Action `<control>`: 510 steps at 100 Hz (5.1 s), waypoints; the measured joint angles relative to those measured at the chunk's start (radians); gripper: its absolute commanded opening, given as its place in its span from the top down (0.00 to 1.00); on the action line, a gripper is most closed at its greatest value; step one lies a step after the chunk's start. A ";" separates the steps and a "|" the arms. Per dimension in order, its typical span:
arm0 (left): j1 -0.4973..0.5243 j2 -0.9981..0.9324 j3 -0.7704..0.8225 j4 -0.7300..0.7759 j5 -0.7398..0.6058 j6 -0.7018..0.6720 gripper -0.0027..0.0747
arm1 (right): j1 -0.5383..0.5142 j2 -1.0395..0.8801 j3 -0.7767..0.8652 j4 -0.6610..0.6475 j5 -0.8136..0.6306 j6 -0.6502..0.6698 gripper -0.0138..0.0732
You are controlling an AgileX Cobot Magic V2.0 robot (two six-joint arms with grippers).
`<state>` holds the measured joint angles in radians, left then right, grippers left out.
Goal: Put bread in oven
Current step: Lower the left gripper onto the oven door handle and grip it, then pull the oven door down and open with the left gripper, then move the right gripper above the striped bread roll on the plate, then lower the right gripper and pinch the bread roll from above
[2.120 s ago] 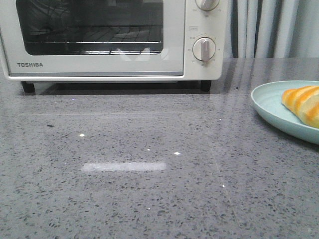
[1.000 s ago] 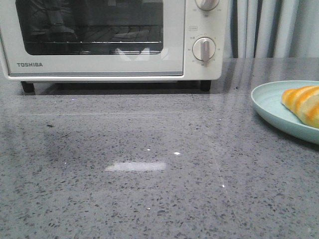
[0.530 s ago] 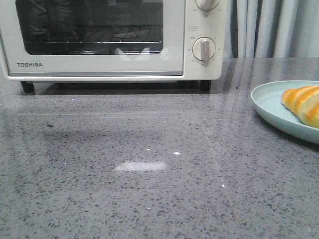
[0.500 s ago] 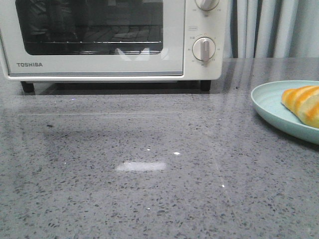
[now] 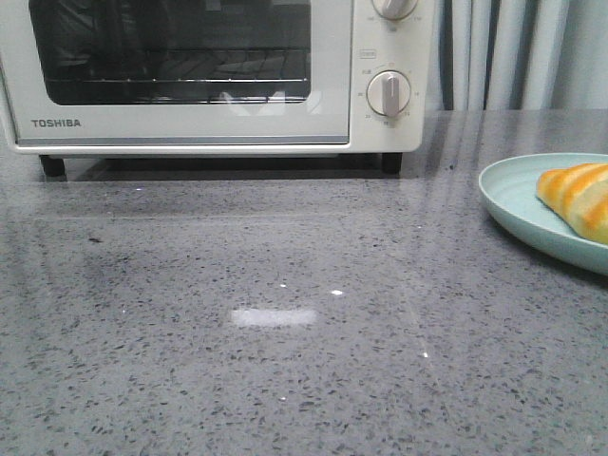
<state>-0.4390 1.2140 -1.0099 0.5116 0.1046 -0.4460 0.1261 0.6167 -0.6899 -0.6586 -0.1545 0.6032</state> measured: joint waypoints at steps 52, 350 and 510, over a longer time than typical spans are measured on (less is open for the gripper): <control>0.013 0.057 -0.005 -0.027 -0.025 -0.006 0.99 | 0.000 0.000 0.000 0.000 0.002 0.000 0.52; -0.316 -0.826 0.298 -0.105 0.275 0.001 0.99 | 0.328 0.324 -0.172 0.113 0.980 -0.045 0.42; -0.316 -0.826 0.294 -0.072 0.261 0.001 0.99 | 0.245 0.713 -0.267 0.260 1.042 -0.136 0.77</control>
<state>-0.7554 0.3882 -0.7163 0.4398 0.3659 -0.4446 0.3710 1.3294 -0.9570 -0.3989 0.8872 0.4669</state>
